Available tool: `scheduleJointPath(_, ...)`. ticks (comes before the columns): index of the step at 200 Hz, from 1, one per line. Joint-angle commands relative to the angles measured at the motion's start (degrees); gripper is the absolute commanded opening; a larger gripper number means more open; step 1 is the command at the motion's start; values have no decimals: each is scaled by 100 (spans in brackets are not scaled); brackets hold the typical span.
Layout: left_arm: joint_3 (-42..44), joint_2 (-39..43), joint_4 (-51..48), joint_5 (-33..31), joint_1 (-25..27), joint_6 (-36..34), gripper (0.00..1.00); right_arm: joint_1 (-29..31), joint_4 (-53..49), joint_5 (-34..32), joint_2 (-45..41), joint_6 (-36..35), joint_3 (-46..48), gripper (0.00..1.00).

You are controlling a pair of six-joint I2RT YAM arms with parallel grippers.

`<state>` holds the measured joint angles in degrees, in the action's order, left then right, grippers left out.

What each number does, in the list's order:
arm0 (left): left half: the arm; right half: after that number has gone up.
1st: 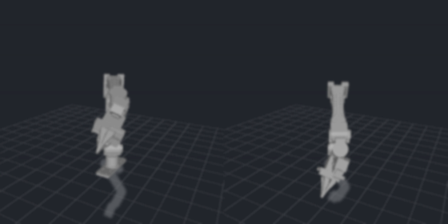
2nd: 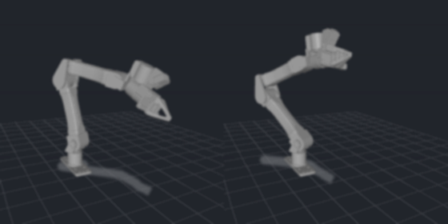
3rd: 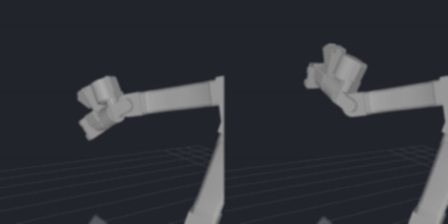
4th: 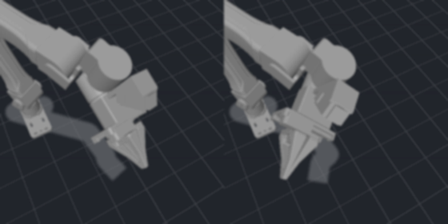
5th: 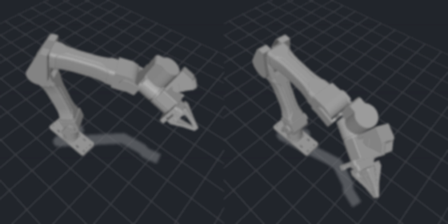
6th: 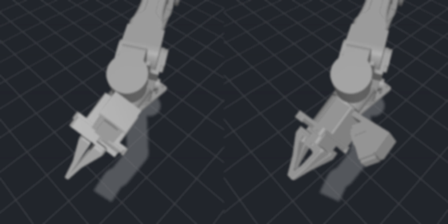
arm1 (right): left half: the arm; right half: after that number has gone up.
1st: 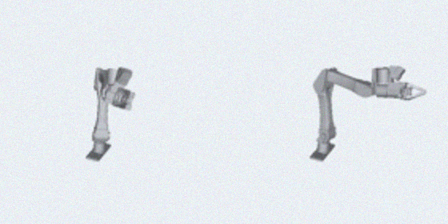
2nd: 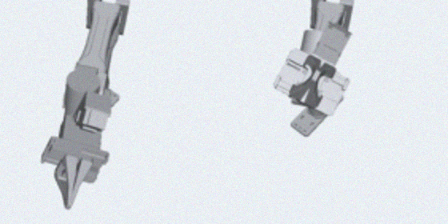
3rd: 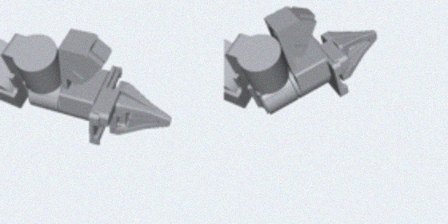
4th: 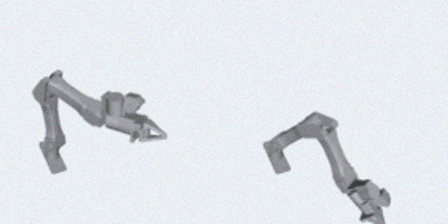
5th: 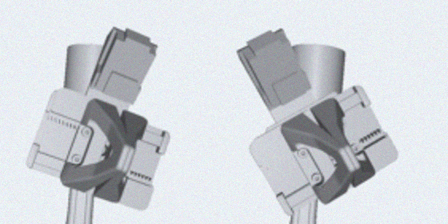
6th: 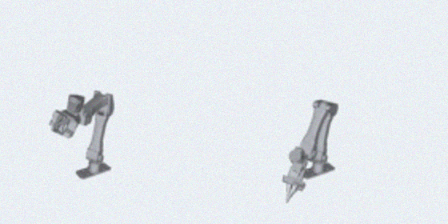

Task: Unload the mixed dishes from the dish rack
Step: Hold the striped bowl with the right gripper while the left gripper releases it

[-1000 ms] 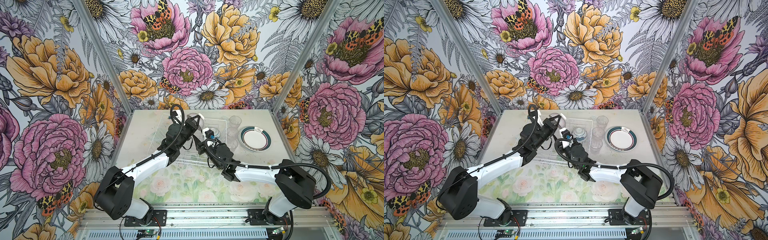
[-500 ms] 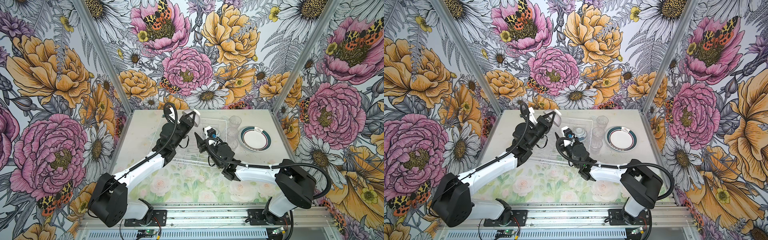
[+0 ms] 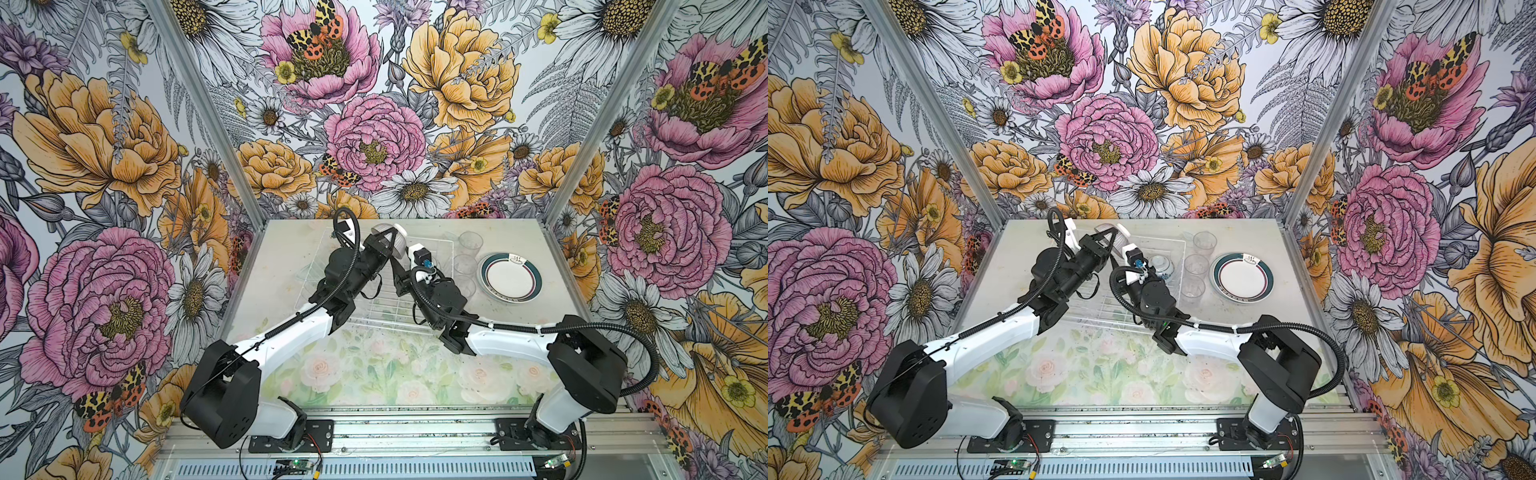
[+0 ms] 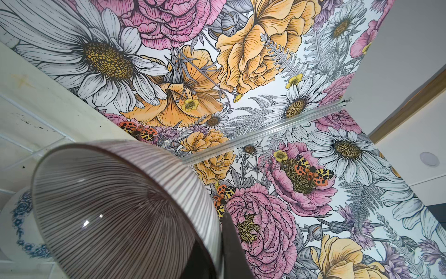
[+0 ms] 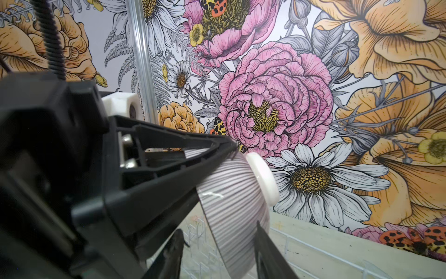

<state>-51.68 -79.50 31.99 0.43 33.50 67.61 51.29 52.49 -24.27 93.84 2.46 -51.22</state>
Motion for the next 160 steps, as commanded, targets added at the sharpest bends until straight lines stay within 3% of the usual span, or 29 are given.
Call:
scheduleJointPath(1,1,48,580,131,131,60,0,-46,-54,-339,226,-190,-292,46)
scheduleJointPath(52,166,246,597,-81,174,50,0,-38,-13,-844,395,-323,-424,39)
scheduleJointPath(89,221,310,575,-422,183,-86,0,-5,-118,-826,536,-351,-745,31)
scheduleJointPath(118,228,308,672,-539,201,-55,0,35,-125,-1190,688,-382,-997,18)
scheduleJointPath(160,279,319,681,-517,219,6,0,32,56,-1363,780,-325,-1048,6)
